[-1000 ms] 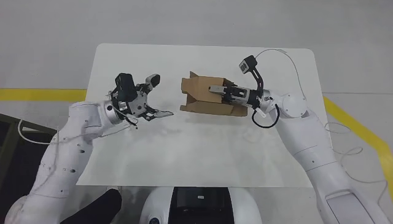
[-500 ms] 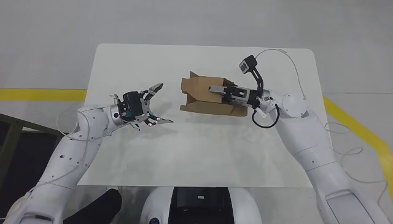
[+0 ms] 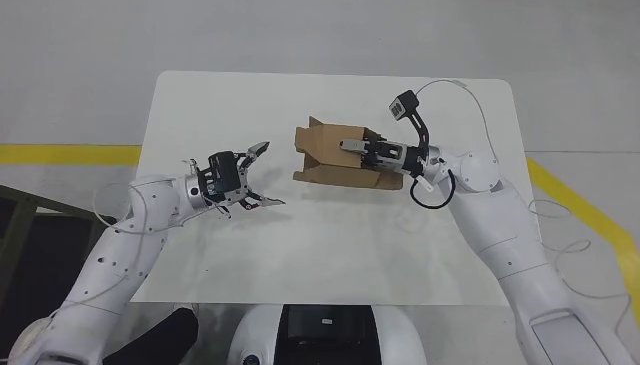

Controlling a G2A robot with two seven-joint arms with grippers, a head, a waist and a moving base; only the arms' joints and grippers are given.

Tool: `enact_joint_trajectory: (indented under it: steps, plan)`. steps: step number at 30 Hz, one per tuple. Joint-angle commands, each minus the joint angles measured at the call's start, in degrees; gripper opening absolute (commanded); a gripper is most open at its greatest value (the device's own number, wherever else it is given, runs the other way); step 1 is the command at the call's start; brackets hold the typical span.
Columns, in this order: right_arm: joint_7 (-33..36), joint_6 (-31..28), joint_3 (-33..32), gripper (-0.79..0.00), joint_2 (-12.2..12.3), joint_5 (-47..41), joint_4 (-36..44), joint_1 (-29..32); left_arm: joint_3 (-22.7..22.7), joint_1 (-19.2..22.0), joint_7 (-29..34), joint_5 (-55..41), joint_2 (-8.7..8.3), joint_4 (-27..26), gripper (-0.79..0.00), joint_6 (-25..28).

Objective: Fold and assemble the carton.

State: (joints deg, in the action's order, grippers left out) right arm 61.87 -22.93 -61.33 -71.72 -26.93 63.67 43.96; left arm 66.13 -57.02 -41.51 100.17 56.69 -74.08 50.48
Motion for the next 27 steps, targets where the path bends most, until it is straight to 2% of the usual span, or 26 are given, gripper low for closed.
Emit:
enact_joint_trajectory:
  steps: [1,7,12,19,27]
  plan:
    - [-0.9,0.8,-0.2,-0.785,0.1,0.6,1.2,0.6,0.3,0.1,1.6,-1.6,-0.03,-0.1,0.0,1.0]
    - [-2.0,1.9,-1.2,-0.785,0.4,1.3,3.6,1.4,-0.8,0.1,7.3,-5.4,0.02,-0.9,0.0,7.5]
    - [-3.3,3.3,-1.3,-0.785,0.4,0.7,5.0,2.0,-3.9,0.7,10.4,-6.5,0.32,-1.4,0.0,7.5]
    - [-3.9,4.0,-0.7,-0.785,0.2,0.5,5.8,2.4,-8.3,2.8,10.0,-8.1,0.03,-0.9,0.0,7.5]
    - [-3.4,3.8,0.3,-0.785,-0.1,0.4,5.6,2.4,-11.9,4.6,6.3,-8.6,-1.18,-1.3,0.0,7.5]
